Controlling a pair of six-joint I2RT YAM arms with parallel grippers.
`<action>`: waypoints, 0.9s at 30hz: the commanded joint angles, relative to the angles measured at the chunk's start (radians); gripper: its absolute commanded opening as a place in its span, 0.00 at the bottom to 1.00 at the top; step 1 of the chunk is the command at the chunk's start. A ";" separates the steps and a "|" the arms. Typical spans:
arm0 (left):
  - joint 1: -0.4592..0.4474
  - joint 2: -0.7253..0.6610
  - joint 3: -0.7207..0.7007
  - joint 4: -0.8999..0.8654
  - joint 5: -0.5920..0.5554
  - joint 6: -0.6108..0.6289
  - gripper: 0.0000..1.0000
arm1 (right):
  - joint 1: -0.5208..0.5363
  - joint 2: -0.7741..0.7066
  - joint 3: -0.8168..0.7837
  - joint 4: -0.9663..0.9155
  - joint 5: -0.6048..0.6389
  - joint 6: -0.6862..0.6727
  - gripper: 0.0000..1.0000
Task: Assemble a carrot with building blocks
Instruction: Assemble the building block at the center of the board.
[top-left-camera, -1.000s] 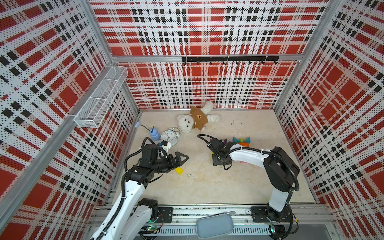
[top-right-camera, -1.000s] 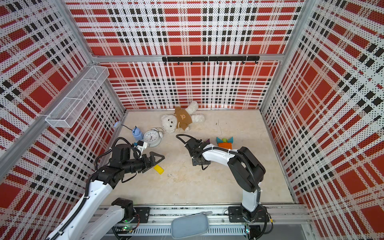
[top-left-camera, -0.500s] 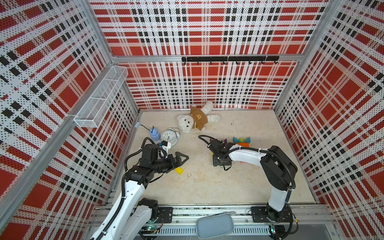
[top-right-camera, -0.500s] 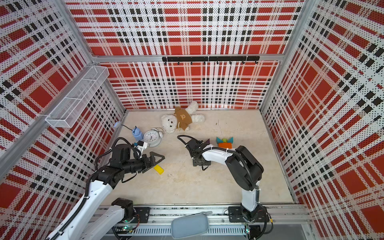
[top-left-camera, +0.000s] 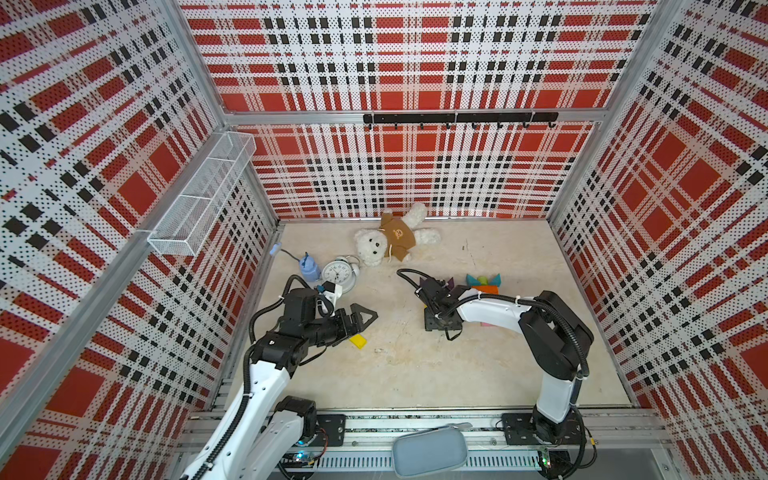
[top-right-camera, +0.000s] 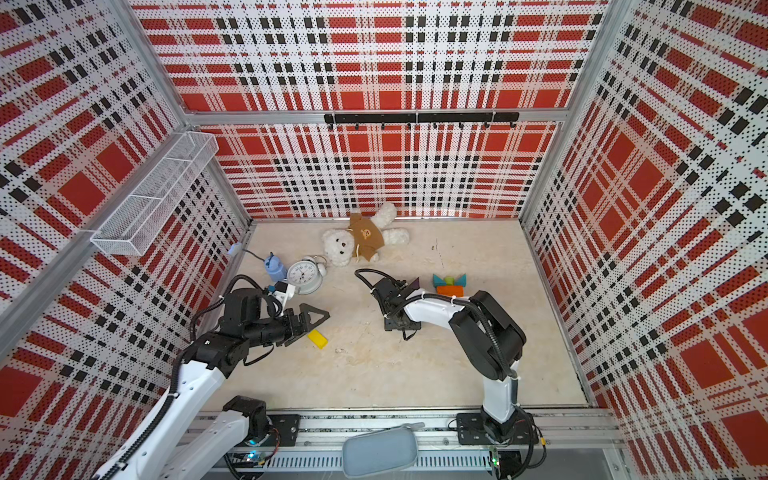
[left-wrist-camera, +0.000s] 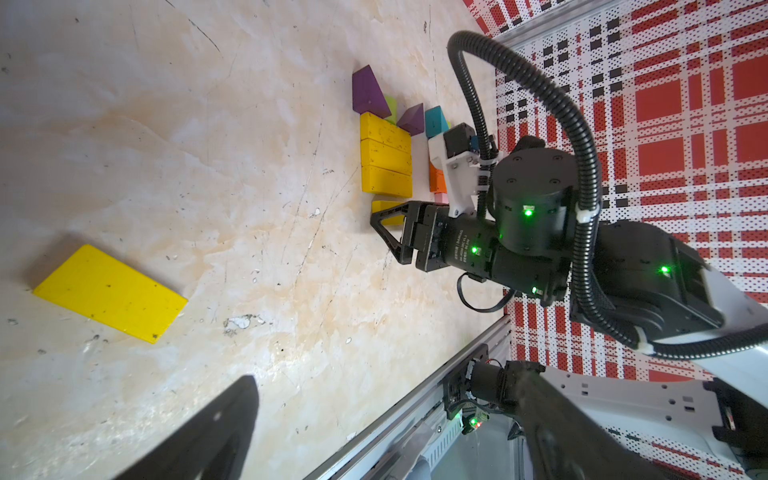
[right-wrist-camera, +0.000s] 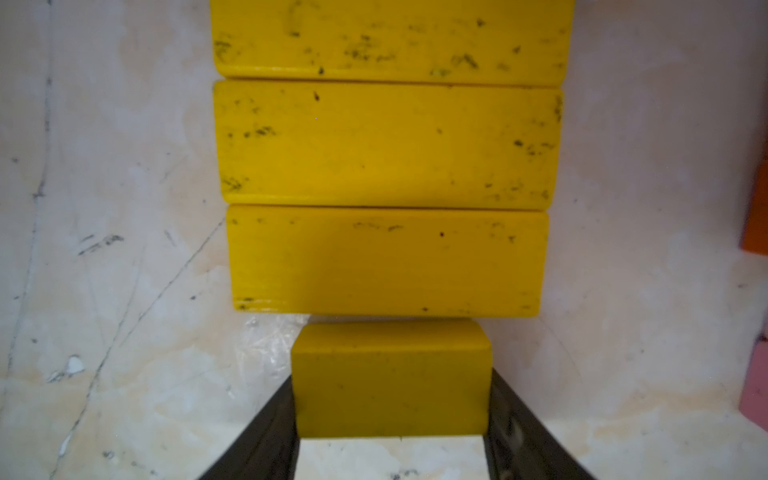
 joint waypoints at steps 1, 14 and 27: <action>-0.002 -0.001 -0.011 0.020 0.002 0.000 1.00 | -0.004 0.036 -0.012 0.013 -0.001 0.025 0.67; -0.009 -0.011 -0.011 0.024 0.006 0.000 0.99 | -0.005 0.039 -0.002 0.006 0.021 0.039 0.66; -0.013 -0.010 -0.011 0.025 0.007 0.000 0.99 | -0.005 0.060 0.021 -0.019 0.027 0.020 0.65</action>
